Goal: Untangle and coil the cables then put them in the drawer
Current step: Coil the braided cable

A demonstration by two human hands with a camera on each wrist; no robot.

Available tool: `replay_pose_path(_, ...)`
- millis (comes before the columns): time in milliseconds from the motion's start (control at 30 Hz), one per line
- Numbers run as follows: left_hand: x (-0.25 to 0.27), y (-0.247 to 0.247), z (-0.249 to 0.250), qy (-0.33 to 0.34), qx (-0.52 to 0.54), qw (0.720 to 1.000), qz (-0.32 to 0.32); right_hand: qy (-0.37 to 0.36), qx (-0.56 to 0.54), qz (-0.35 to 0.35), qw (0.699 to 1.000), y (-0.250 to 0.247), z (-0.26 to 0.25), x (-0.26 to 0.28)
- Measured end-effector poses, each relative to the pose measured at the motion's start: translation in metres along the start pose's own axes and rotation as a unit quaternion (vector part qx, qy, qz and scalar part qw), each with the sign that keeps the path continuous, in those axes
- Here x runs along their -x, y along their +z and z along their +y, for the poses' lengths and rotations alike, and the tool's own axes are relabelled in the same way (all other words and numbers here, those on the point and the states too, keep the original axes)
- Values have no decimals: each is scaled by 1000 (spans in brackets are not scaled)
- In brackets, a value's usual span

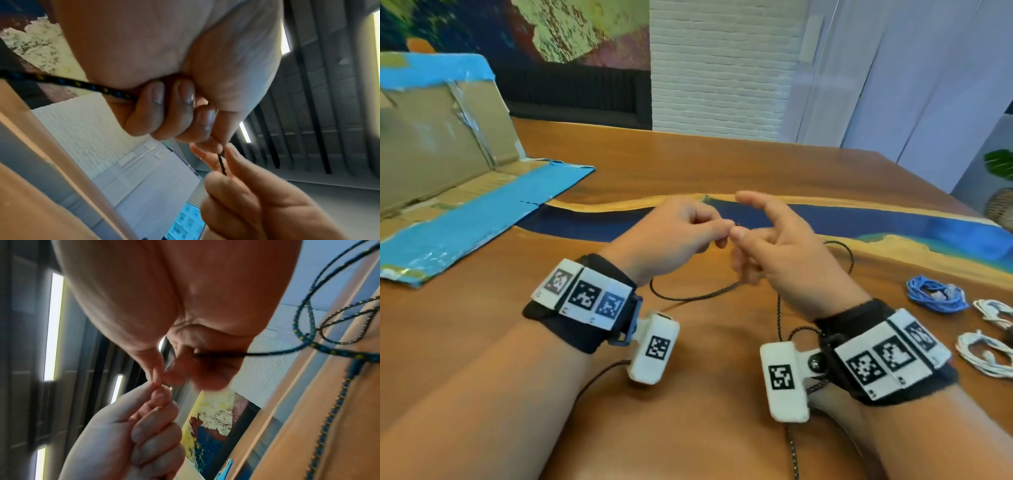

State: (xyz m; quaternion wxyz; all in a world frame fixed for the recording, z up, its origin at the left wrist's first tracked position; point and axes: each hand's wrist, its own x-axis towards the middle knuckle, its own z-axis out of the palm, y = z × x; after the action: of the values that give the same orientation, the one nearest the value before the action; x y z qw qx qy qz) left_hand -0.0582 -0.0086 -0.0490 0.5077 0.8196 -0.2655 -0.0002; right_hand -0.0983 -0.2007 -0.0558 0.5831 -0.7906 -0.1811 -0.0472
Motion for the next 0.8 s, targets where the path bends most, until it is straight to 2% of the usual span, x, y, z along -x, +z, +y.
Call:
replay_pose_path(100,-1,-12,-14,-70,35,996,-39,22,-56,87,994,-15,10,-5)
replay_pose_path(167,-1,-26,-28,-95,132,987,-5,55,-105,163,980,-36,14,-9)
replay_pose_path(200,-1,-34,-34,-101,207,973,27,73,-124,195,970,-46,16,-9)
replay_pose_path(267,-1,-51,-43,-94,379,917,85,106,-142,238,955,-61,24,-11)
replay_pose_path(333,-2,-63,-45,-63,497,856,128,127,-120,256,951,-69,34,-12)
replay_pose_path(433,-4,-69,-42,-25,583,797,156,131,-11,217,967,-70,37,-12)
replay_pose_path(567,-8,-69,-33,2,670,720,180,103,189,77,974,-53,21,-4)
replay_pose_path(600,-9,-68,-30,4,668,717,200,102,215,33,971,-47,18,-2)
replay_pose_path(633,-10,-65,-29,1,649,727,225,108,237,-16,965,-40,14,0)
replay_pose_path(700,-11,-56,-25,-19,573,777,261,122,271,-88,951,-27,10,2)
replay_pose_path(733,-11,-49,-24,-34,531,807,258,118,290,-99,945,-20,8,3)
replay_pose_path(800,-10,-34,-19,-57,461,860,212,89,304,-84,945,-10,6,3)
